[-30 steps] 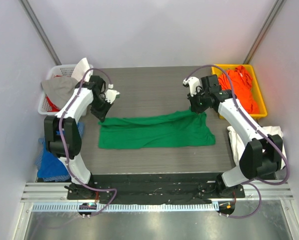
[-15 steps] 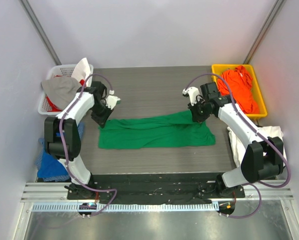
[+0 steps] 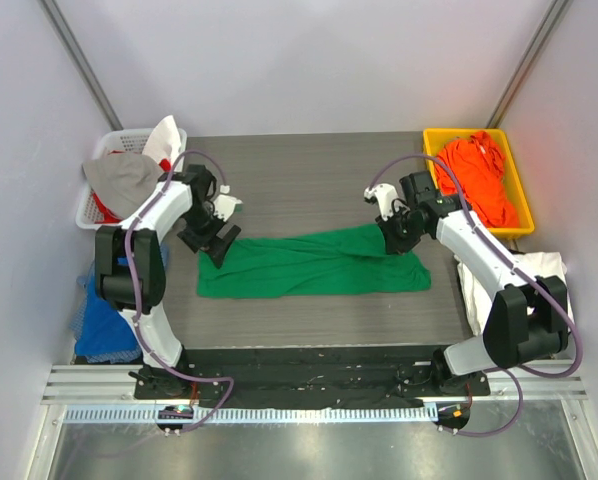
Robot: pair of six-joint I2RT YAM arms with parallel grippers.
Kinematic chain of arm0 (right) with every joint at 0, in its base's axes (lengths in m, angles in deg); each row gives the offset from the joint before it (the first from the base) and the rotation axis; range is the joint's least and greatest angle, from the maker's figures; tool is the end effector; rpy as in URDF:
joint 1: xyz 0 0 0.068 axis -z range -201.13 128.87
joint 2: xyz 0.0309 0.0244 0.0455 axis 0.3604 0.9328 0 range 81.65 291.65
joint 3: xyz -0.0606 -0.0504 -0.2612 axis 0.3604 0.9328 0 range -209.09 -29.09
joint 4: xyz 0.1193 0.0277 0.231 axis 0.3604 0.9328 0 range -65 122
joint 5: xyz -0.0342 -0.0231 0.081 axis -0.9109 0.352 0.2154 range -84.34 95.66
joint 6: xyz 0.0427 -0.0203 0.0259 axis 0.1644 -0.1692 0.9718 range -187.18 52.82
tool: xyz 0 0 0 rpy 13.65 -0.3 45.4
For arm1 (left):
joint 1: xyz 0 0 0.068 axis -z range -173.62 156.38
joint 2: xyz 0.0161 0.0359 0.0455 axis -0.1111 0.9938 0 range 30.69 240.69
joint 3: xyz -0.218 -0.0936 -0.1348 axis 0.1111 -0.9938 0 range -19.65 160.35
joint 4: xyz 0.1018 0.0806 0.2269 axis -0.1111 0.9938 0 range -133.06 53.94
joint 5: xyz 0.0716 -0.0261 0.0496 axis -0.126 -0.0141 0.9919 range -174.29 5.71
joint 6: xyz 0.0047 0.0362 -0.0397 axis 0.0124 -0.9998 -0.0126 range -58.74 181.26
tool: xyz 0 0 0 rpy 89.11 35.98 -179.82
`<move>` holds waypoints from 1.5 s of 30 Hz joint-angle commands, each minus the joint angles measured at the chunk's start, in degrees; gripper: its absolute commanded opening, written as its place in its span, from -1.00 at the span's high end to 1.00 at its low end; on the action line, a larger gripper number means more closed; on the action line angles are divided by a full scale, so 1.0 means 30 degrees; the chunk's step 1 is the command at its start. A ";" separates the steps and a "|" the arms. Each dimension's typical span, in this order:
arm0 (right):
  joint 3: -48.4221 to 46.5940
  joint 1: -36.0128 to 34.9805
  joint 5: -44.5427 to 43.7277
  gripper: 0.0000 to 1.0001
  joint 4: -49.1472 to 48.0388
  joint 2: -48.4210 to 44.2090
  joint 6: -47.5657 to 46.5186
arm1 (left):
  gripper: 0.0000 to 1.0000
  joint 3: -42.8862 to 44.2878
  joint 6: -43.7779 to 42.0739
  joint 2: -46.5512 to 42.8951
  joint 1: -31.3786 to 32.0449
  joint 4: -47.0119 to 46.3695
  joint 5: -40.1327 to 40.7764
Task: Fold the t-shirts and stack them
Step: Fold the tshirt
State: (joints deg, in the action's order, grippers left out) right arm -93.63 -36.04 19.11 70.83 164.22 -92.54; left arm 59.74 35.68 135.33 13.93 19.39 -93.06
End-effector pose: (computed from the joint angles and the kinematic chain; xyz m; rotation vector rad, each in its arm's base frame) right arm 0.2736 0.0814 0.2590 -0.9826 2.4684 0.2556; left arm 0.3347 -0.0499 0.2097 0.8800 2.9411 -0.2231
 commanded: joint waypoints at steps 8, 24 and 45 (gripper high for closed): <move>0.0943 -0.0418 0.0408 0.98 0.0985 -0.1389 -0.0685 | -0.99 0.1483 0.0529 -0.0398 0.0091 0.0831 -0.0532; 0.2848 -0.0447 -0.1437 0.98 0.0459 -0.0599 -0.1828 | -0.99 0.2099 0.0998 0.0129 0.0559 0.0920 -0.0240; 0.1474 -0.0711 -0.1643 -0.35 0.0663 -0.0569 -0.0862 | -0.99 0.1340 0.1057 -0.0045 0.0852 0.0422 0.0259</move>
State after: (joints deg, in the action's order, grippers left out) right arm -84.16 -37.47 13.89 72.77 163.14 -96.46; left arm 64.53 38.41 135.97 16.25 21.05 -92.84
